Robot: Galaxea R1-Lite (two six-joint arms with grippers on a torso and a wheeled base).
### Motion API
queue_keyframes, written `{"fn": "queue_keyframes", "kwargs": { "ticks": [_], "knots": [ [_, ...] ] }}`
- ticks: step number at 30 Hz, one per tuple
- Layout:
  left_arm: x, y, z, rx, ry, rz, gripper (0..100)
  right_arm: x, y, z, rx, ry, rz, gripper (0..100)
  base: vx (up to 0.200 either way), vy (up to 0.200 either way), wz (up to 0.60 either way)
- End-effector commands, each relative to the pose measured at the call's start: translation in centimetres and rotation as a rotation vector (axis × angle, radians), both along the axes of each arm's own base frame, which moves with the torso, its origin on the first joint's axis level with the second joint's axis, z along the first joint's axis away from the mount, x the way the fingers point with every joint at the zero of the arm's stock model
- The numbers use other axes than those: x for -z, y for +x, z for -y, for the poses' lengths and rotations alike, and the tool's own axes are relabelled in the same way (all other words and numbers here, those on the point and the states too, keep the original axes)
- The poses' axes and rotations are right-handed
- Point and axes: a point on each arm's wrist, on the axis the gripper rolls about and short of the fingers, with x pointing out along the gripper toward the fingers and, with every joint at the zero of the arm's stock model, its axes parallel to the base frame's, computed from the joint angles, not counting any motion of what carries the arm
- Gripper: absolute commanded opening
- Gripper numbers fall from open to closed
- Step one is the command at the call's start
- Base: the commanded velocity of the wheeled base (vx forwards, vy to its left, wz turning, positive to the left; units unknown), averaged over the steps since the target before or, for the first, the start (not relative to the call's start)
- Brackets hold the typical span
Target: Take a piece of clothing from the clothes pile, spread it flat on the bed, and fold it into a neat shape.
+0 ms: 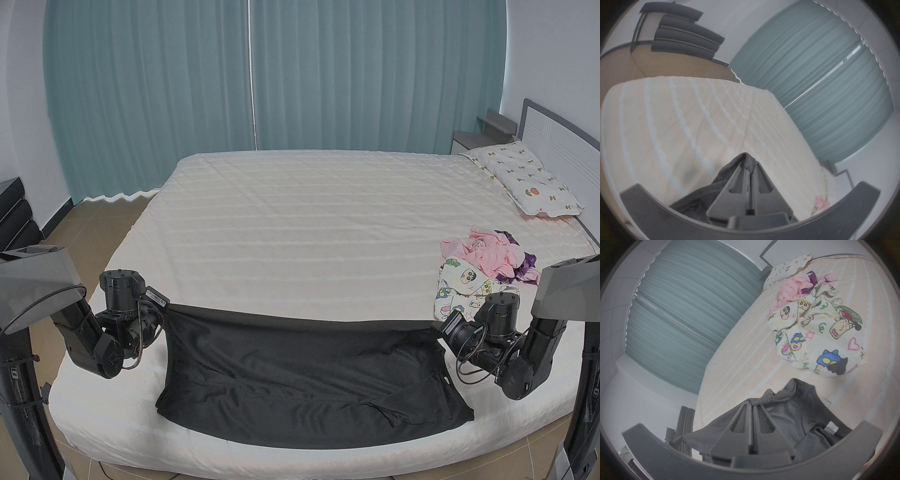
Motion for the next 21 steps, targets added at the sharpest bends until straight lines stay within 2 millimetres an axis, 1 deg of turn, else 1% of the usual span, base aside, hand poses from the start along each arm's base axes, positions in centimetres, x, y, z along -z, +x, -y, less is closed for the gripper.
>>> {"fn": "queue_keyframes", "kwargs": {
  "ticks": [1,3,7,9,12,16,21],
  "knots": [
    [3.2,-1.4,0.1,0.064,0.106,-0.136,0,1.4,-1.3,0.2,-0.047,-0.046,-0.072,0,0.0,0.0,0.0],
    [3.4,-1.7,0.3,0.079,0.116,-0.154,0,1.6,-1.9,0.2,-0.079,-0.06,-0.101,0,0.0,0.0,0.0],
    [3.5,-2.5,0.8,0.11,0.137,-0.175,0,1.9,-2.4,0.3,-0.109,-0.091,-0.131,0,0.0,0.0,0.0],
    [4.1,-3.6,1.1,0.167,0.208,-0.224,0,2.2,-2.7,0.6,-0.125,-0.121,-0.161,0,0.0,0.0,0.0],
    [4.5,-4.5,1.6,0.22,0.256,-0.26,0,2.6,-3.1,0.6,-0.145,-0.151,-0.182,0,0.0,0.0,0.0],
    [4.9,-4.9,2.1,0.244,0.268,-0.281,0,3.2,-3.8,0.7,-0.186,-0.203,-0.209,0,0.0,0.0,0.0],
    [5.1,-5.2,2.1,0.261,0.287,-0.297,0,3.9,-4.0,0.6,-0.208,-0.233,-0.231,0,0.0,0.0,0.0]
  ]
}}
